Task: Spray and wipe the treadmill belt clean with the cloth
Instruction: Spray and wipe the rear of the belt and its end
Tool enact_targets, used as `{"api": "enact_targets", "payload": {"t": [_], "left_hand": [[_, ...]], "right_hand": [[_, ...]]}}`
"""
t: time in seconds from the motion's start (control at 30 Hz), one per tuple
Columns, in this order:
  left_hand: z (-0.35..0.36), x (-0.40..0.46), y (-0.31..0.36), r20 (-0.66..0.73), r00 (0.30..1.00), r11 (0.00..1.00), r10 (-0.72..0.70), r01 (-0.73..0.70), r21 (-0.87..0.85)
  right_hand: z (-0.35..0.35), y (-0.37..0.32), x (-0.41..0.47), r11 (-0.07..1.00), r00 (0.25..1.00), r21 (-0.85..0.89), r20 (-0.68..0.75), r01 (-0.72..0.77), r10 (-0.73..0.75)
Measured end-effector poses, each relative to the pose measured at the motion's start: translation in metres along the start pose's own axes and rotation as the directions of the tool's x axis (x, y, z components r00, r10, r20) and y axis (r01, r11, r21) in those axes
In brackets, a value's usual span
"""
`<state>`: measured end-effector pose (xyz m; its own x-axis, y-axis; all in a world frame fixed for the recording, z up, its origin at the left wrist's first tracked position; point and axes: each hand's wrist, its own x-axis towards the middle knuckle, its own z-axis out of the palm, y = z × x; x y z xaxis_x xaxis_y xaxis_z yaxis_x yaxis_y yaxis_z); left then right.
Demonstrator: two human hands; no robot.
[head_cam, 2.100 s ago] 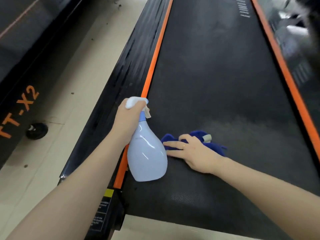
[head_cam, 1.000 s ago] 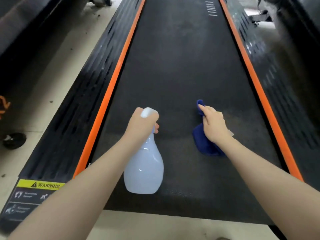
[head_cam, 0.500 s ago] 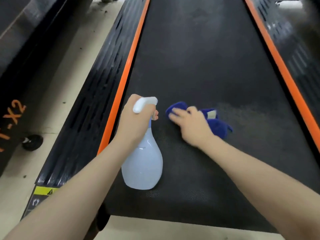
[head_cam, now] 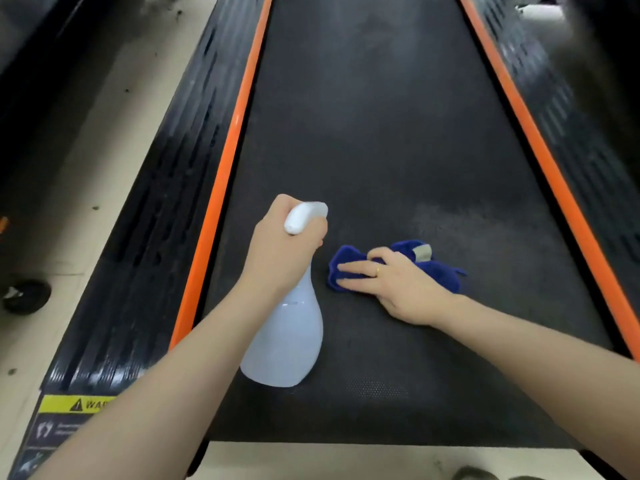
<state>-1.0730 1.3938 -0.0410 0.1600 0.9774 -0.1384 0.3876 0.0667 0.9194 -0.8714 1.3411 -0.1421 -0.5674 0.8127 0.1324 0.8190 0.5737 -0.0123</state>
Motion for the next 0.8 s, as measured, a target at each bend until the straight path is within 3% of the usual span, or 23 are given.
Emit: {"api": "enact_targets", "payload": {"t": [0.03,0.07,0.13,0.17,0.2,0.3,0.4,0.47,0.57,0.63,0.73,0.8], "left_hand": [[0.003,0.001,0.001,0.009,1.0,1.0,0.003,-0.004,0.016],[0.005,0.002,0.0,0.02,1.0,1.0,0.006,-0.006,0.029],[0.007,0.003,-0.001,0.026,1.0,0.999,0.008,-0.009,0.044],[0.008,0.004,-0.001,0.024,1.0,0.999,0.011,-0.011,0.038],[0.008,0.005,-0.001,0.019,1.0,0.999,0.011,-0.012,0.033],[0.011,0.004,0.003,0.04,0.999,0.999,-0.013,0.011,0.04],[0.018,0.007,0.009,0.196,0.978,0.994,-0.068,0.049,0.098],[0.026,0.01,0.014,0.254,0.964,0.991,-0.078,0.047,0.124],[0.033,0.011,0.017,0.274,0.961,0.99,-0.044,0.005,0.142],[0.032,0.01,0.017,0.227,0.973,0.994,-0.04,0.016,0.107],[0.035,0.014,0.024,0.185,0.982,0.998,-0.043,0.035,0.051],[0.043,0.021,0.028,0.171,0.984,0.998,-0.059,0.053,0.041]], "right_hand": [[-0.003,0.014,0.005,0.997,0.997,0.0,-0.005,-0.071,0.071],[-0.003,0.033,0.013,0.971,0.971,0.02,-0.021,-0.237,0.237],[0.003,0.071,0.029,0.806,0.804,0.025,-0.068,-0.591,0.591],[0.003,0.077,0.032,0.752,0.75,0.033,-0.056,-0.658,0.659],[0.001,0.074,0.033,0.75,0.749,0.036,-0.031,-0.661,0.661],[0.0,0.033,-0.006,0.94,0.933,0.044,-0.116,-0.338,0.34],[0.002,0.02,-0.043,0.989,0.993,0.096,-0.014,-0.115,0.117],[0.005,0.054,-0.036,0.975,0.977,0.068,-0.001,-0.213,0.213],[0.004,0.115,-0.004,0.801,0.801,0.006,-0.041,-0.598,0.598],[-0.002,0.116,0.003,0.76,0.76,-0.006,-0.002,-0.65,0.65],[-0.001,0.062,-0.029,0.926,0.915,0.061,-0.143,-0.372,0.377],[0.003,0.048,-0.046,0.979,0.981,0.121,-0.087,-0.164,0.175]]}}
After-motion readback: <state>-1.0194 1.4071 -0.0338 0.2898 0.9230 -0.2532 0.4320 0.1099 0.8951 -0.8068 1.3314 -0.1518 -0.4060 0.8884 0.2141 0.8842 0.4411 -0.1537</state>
